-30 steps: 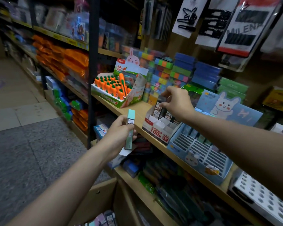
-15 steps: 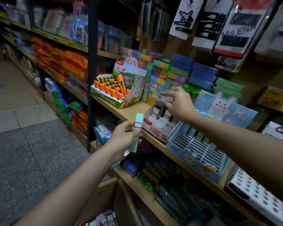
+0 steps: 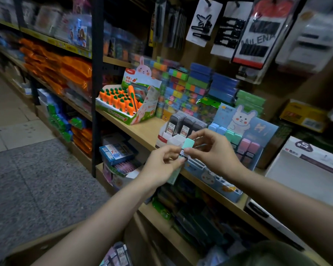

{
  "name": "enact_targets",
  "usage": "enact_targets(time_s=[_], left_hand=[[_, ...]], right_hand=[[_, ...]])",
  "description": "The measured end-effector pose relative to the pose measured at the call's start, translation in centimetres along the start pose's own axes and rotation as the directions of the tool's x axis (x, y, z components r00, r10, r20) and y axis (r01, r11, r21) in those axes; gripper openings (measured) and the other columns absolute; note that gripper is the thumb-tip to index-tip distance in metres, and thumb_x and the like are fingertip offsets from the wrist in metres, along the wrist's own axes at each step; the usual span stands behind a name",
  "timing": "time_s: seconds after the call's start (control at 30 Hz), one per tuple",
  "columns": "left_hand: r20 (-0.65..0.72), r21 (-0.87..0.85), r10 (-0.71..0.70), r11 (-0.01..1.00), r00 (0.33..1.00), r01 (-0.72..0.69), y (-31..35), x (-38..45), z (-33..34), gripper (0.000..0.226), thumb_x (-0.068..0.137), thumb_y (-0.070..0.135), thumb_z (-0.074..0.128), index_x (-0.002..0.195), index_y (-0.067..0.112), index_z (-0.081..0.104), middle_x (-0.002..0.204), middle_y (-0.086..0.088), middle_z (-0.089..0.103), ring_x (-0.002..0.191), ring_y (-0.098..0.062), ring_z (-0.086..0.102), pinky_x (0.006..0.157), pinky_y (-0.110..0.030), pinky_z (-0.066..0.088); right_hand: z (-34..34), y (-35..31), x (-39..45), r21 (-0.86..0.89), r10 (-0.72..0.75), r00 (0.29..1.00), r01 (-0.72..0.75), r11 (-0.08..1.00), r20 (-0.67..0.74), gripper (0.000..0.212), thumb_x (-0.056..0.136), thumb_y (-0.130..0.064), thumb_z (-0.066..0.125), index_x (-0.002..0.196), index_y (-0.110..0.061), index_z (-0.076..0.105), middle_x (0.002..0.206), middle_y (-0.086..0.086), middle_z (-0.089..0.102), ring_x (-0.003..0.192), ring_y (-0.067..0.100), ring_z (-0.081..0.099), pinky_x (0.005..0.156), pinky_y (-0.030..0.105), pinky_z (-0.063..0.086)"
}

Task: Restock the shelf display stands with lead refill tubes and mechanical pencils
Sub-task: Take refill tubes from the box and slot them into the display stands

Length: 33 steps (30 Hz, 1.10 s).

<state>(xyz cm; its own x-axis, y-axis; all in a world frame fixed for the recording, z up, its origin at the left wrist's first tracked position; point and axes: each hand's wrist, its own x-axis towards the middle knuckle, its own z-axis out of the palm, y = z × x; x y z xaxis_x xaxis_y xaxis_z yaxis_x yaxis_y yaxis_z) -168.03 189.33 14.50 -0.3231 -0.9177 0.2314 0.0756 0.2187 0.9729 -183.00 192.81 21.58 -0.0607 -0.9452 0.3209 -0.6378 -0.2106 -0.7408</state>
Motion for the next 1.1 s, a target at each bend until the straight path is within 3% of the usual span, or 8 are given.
enact_targets(time_s=[0.07, 0.13, 0.2, 0.3, 0.43, 0.63, 0.77, 1.1], left_hand=[[0.015, 0.083, 0.042, 0.996, 0.999, -0.043, -0.3, 0.1, 0.3, 0.018, 0.09, 0.02, 0.066, 0.104, 0.031, 0.063, 0.107, 0.001, 0.069, 0.106, -0.017, 0.063, 0.093, -0.032, 0.051], [0.053, 0.306, 0.129, 0.942, 0.99, -0.14, -0.7, 0.1, 0.4, 0.022, 0.091, 0.03, 0.065, 0.111, 0.032, 0.057, 0.115, 0.009, 0.059, 0.108, -0.006, 0.057, 0.091, -0.026, 0.048], [0.156, 0.561, 0.225, 0.781, 0.962, -0.274, -1.5, 0.0, 0.4, 0.037, 0.092, 0.039, 0.06, 0.126, 0.032, 0.048, 0.13, 0.01, 0.041, 0.121, -0.005, 0.041, 0.096, -0.025, 0.039], [0.316, 0.718, 0.249, 0.568, 0.915, -0.403, -2.4, -0.3, 0.8, 0.053, 0.094, 0.043, 0.055, 0.142, 0.035, 0.034, 0.154, 0.01, 0.012, 0.144, -0.014, 0.009, 0.113, -0.042, 0.029], [0.386, 0.768, 0.163, 0.489, 0.908, -0.414, -3.3, -0.2, 1.9, 0.058, 0.096, 0.049, 0.048, 0.147, 0.042, 0.022, 0.158, 0.009, -0.019, 0.147, -0.016, -0.016, 0.118, -0.047, 0.013], [0.395, 0.811, 0.165, 0.399, 0.904, -0.427, -4.0, -0.4, 2.0, 0.06, 0.096, 0.049, 0.048, 0.147, 0.045, 0.017, 0.157, 0.004, -0.025, 0.149, -0.021, -0.013, 0.118, -0.048, 0.018], [0.39, 0.819, 0.193, 0.375, 0.9, -0.435, -3.9, -0.5, 1.6, 0.056, 0.096, 0.048, 0.047, 0.145, 0.048, 0.021, 0.157, 0.008, -0.028, 0.147, -0.023, -0.018, 0.115, -0.055, 0.02], [0.379, 0.838, 0.182, 0.348, 0.907, -0.42, -3.7, 0.2, 0.9, 0.049, 0.098, 0.044, 0.047, 0.141, 0.053, 0.027, 0.154, 0.015, -0.034, 0.147, -0.027, -0.009, 0.111, -0.057, 0.026]], right_hand=[[-1.1, -0.3, 0.1, -0.011, -0.006, 1.0, 0.006, 1.0, 0.004, 0.028, 0.075, -0.011, 0.082, 0.096, -0.015, 0.064, 0.091, 0.006, 0.073, 0.074, 0.013, 0.072, 0.07, 0.028, 0.06], [-3.1, -0.7, 0.9, 0.009, -0.012, 0.999, 0.012, 1.0, -0.052, 0.027, 0.075, -0.011, 0.08, 0.095, -0.017, 0.063, 0.093, 0.008, 0.072, 0.075, 0.015, 0.072, 0.067, 0.025, 0.059], [-5.8, -0.8, 1.9, -0.07, -0.037, 0.988, 0.026, 0.997, -0.153, 0.027, 0.075, -0.016, 0.081, 0.093, -0.02, 0.062, 0.093, 0.005, 0.071, 0.077, 0.016, 0.072, 0.07, 0.028, 0.059], [-9.2, 0.0, 2.8, -0.287, -0.092, 0.967, 0.019, 0.958, -0.24, 0.029, 0.074, -0.021, 0.084, 0.093, -0.019, 0.062, 0.09, 0.0, 0.07, 0.076, 0.015, 0.072, 0.072, 0.032, 0.059], [-10.2, 2.2, 2.2, -0.492, -0.104, 0.977, -0.002, 0.87, -0.188, 0.029, 0.076, -0.02, 0.082, 0.093, -0.022, 0.059, 0.09, -0.007, 0.065, 0.074, -0.002, 0.064, 0.06, 0.014, 0.05], [-9.1, 4.7, 2.0, -0.581, -0.172, 0.969, 0.038, 0.813, -0.178, 0.025, 0.083, -0.013, 0.076, 0.091, -0.02, 0.054, 0.094, -0.001, 0.065, 0.075, 0.009, 0.062, 0.062, 0.019, 0.045], [-9.8, 4.7, 2.2, -0.587, -0.185, 0.96, 0.027, 0.809, -0.211, 0.024, 0.082, -0.015, 0.077, 0.092, -0.018, 0.055, 0.091, 0.001, 0.066, 0.078, 0.018, 0.066, 0.071, 0.042, 0.057], [-10.4, 5.3, 2.1, -0.642, -0.196, 0.96, 0.024, 0.767, -0.199, 0.024, 0.079, -0.025, 0.08, 0.094, -0.017, 0.063, 0.086, -0.007, 0.063, 0.078, 0.018, 0.063, 0.071, 0.037, 0.053]])
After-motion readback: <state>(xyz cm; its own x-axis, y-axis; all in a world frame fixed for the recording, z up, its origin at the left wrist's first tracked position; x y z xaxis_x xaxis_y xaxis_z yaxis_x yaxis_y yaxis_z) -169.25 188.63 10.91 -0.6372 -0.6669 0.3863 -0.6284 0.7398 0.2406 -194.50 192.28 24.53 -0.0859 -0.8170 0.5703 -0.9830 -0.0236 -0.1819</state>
